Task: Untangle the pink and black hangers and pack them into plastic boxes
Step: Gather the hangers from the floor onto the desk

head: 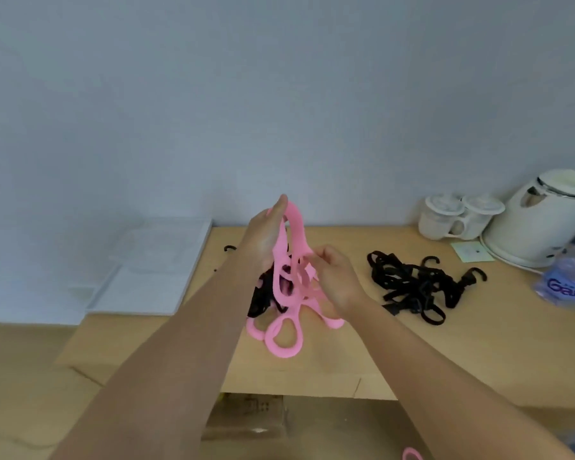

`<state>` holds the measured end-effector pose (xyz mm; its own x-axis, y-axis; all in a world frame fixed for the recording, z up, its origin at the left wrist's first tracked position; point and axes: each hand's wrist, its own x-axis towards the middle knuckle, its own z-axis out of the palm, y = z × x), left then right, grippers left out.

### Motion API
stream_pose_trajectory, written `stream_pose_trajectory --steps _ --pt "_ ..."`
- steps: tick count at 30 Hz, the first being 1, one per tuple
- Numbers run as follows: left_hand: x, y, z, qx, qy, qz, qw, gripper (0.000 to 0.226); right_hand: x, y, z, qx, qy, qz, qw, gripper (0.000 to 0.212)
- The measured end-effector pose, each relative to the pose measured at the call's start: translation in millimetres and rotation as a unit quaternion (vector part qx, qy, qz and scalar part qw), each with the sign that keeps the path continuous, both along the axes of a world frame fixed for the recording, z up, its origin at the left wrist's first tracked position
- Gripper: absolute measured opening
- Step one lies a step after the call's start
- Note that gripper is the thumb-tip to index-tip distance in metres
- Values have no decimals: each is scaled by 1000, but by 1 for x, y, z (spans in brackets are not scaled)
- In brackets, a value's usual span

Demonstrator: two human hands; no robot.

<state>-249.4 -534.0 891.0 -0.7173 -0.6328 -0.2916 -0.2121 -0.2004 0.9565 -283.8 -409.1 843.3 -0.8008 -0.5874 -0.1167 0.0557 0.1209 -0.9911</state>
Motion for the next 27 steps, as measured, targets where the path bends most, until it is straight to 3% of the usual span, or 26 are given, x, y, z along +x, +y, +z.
stream_pose_trajectory --steps 5,7,9,12,14,17,20,24,27 --pt "50 -40 -10 50 24 86 995 46 37 -44 -11 23 -30 87 995 17" --pt "66 -54 -14 19 2 102 995 43 53 -62 -23 42 -31 123 991 17" --pt "80 -70 -23 -49 -50 104 992 27 69 -80 -37 71 -15 169 983 23" --pt "97 -94 -45 -88 -118 115 982 26 79 -104 -58 129 86 228 961 26" --pt "103 -111 -61 -62 -136 129 980 28 75 -120 -71 171 217 234 932 31" --pt "103 -126 -85 -55 -179 137 973 28 67 -134 -83 256 417 239 839 16" --pt "96 -139 -111 -118 -221 129 959 43 59 -146 -94 302 464 250 795 39" --pt "83 -155 -130 -215 -224 93 946 18 49 -159 -122 371 499 266 737 56" --pt "69 -164 -140 -247 -205 70 945 18 38 -161 -138 381 525 253 718 54"
